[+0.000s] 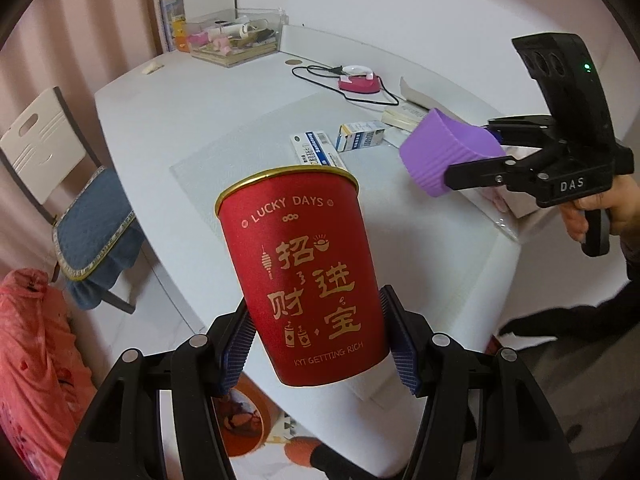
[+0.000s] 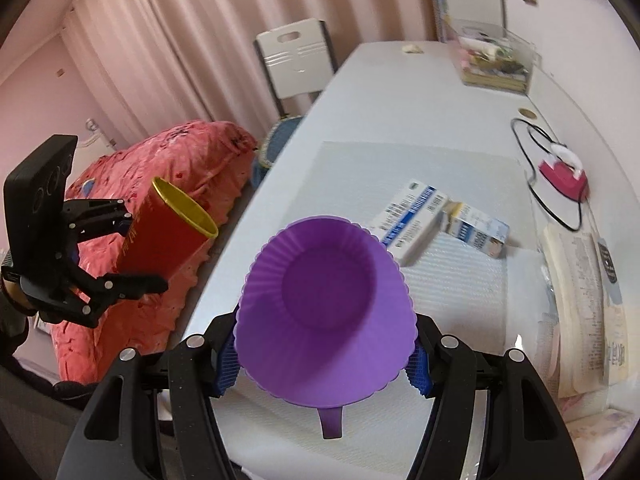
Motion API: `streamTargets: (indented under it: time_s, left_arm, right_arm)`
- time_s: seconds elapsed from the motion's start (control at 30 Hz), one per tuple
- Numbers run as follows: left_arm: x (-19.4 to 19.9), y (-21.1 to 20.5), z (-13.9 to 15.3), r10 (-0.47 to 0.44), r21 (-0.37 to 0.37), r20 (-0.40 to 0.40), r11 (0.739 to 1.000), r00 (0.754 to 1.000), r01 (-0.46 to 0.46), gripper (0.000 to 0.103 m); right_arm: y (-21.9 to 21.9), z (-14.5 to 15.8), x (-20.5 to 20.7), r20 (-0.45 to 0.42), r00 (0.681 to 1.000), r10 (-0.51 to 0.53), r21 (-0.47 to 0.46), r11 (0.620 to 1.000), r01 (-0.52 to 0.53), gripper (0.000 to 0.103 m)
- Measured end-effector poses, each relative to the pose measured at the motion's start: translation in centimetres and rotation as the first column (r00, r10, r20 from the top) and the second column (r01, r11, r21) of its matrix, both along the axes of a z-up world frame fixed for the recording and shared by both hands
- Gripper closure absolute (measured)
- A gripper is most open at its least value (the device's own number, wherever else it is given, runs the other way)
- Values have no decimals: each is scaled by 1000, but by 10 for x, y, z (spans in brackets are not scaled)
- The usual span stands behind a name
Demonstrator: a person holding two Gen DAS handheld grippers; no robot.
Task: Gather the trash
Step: 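Carry the red cup and purple cup with both tools over the orange bin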
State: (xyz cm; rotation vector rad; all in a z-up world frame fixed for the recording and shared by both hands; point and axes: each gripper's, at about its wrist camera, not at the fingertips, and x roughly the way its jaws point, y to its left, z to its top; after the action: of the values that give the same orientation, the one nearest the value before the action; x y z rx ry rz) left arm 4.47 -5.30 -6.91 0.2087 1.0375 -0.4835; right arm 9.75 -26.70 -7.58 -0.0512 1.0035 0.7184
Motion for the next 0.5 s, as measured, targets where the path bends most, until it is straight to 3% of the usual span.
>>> streamTargets:
  time_s: [0.5]
  left_arm:
    - [-58, 40, 15, 184, 4, 55, 983, 981, -185, 41]
  right_arm:
    - [73, 24, -26, 51, 977, 205, 22, 978, -206, 38]
